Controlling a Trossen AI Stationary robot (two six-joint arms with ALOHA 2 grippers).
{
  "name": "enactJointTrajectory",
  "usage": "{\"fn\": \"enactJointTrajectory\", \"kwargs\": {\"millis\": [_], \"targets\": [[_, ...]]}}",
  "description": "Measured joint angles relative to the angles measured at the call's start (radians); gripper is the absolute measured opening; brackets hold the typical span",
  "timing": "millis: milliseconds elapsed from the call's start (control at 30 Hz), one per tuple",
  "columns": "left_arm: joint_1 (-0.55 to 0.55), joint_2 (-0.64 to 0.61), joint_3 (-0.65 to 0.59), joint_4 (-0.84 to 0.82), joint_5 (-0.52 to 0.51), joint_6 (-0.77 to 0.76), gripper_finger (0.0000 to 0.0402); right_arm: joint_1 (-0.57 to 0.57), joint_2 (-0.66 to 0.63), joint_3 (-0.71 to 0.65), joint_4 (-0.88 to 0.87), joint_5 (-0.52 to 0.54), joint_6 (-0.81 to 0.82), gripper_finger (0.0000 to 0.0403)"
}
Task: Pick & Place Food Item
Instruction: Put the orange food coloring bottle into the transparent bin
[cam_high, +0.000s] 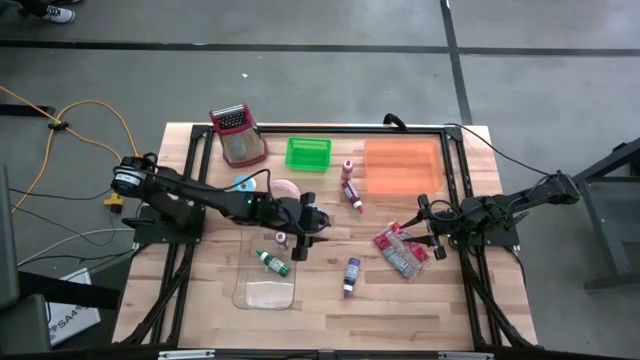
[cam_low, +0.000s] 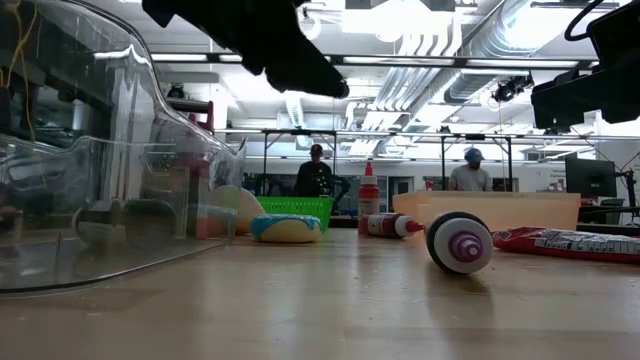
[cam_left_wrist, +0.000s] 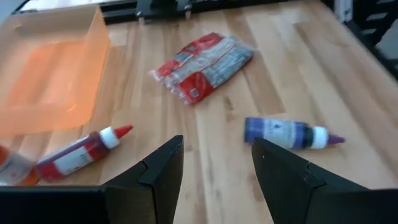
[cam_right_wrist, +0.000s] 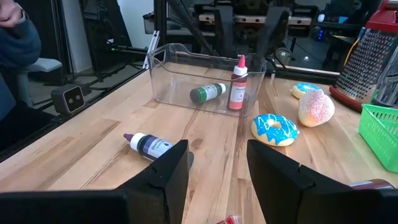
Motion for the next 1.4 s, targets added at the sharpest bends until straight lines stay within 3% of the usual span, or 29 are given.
{"fn": "enactJointTrajectory", "kwargs": {"millis": [267,667,800,1100,1400], "targets": [[0.076,-0.009,0.0,-0.005,0.091,0.018,0.0183,0.0,0.0,0.0,0.0,0.0,0.0,0.0152],[0.329,-0.029,0.0,-0.021,0.165,-0.012,0.0183,0.0,0.0,0.0,0.0,0.0,0.0,0.0152],[0.393,0.002,0.0,-0.013,0.165,-0.088,0.0183,0.0,0.0,0.0,0.0,0.0,0.0,0.0152],[0.441,0.117,0.011,0.148,0.215,-0.17,0.0183,0.0,0.0,0.0,0.0,0.0,0.0,0.0152],[0.481,0.185,0.112,0.128,0.199,-0.036,0.0183,0.0,0.0,0.0,0.0,0.0,0.0,0.0152]]}}
